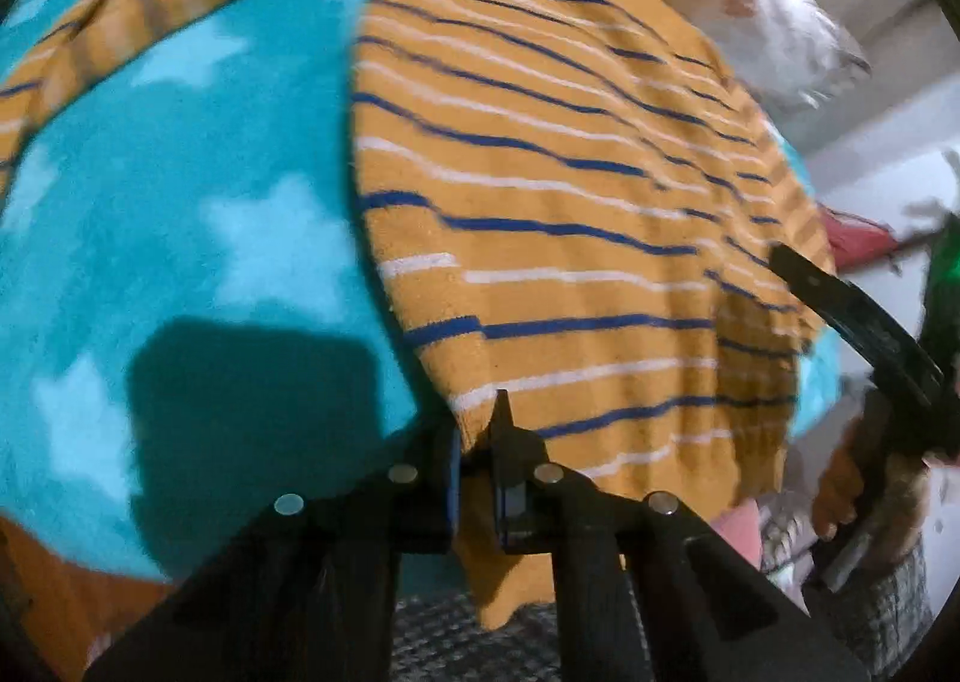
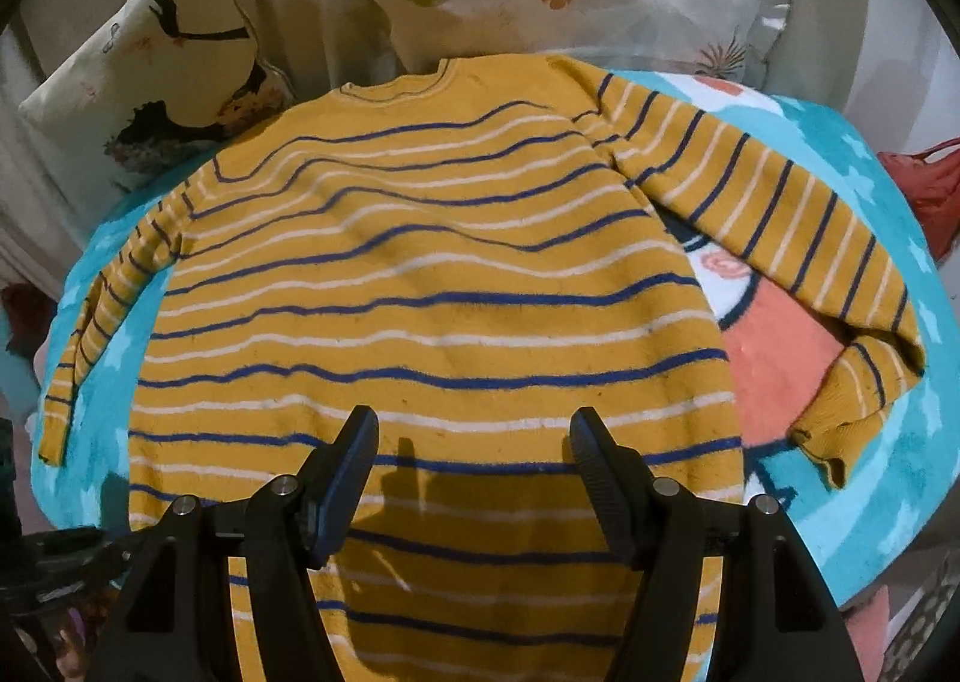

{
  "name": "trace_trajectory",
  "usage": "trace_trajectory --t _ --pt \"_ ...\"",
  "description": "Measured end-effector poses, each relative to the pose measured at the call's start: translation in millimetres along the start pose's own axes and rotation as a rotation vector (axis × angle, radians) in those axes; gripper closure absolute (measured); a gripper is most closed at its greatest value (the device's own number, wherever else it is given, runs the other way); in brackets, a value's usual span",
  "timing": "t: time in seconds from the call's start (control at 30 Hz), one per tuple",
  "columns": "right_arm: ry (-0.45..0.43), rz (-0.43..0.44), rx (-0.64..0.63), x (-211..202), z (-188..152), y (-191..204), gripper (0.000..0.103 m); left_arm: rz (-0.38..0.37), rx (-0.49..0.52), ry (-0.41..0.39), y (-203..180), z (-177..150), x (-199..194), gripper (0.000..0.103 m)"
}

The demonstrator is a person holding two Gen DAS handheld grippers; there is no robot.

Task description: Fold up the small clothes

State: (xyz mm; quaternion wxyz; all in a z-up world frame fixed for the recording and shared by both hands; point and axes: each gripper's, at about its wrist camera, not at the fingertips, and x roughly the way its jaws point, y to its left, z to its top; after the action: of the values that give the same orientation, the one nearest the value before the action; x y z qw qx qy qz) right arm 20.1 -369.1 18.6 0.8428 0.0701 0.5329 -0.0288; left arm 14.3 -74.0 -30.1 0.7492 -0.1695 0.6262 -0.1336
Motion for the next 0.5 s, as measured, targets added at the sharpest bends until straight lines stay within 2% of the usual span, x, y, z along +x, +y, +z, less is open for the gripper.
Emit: trace_trajectory --t 0.03,0.1,0.17,0.3,0.33,0.4,0.47,0.5 --pt "0.001 0.009 -0.011 -0.2 -0.2 -0.5 0.032 0.013 -0.037 -0.030 -5.1 -11.5 3.0 0.095" --pt "-0.009 0.048 -0.028 -2.2 1.8 -2.3 0.032 0.034 -0.160 -0.075 19.2 -13.9 -20.0 0.095" --pt "-0.008 0.072 -0.041 -4.8 2.8 -6.5 0.032 0.044 -0.218 -0.092 29.7 -20.0 -33.4 0.095" --pt "-0.020 0.119 -0.046 -10.1 1.9 -31.6 0.032 0.089 -0.211 -0.132 28.4 -31.6 -56.2 0.093" --pt "-0.024 0.129 -0.043 -13.0 2.0 -41.4 0.032 0.118 -0.211 -0.146 11.9 -35.1 -57.4 0.093" --pt "-0.042 0.140 -0.026 -22.7 1.7 -66.7 0.032 0.151 -0.212 -0.191 6.7 -38.8 -68.9 0.092" --pt "-0.068 0.136 0.017 -34.1 1.3 -99.2 0.032 0.173 -0.227 -0.229 -5.1 -45.9 -73.9 0.085" --pt "-0.081 0.123 0.047 -38.9 0.4 -117.7 0.032 0.184 -0.242 -0.253 -8.4 -47.7 -78.2 0.077"
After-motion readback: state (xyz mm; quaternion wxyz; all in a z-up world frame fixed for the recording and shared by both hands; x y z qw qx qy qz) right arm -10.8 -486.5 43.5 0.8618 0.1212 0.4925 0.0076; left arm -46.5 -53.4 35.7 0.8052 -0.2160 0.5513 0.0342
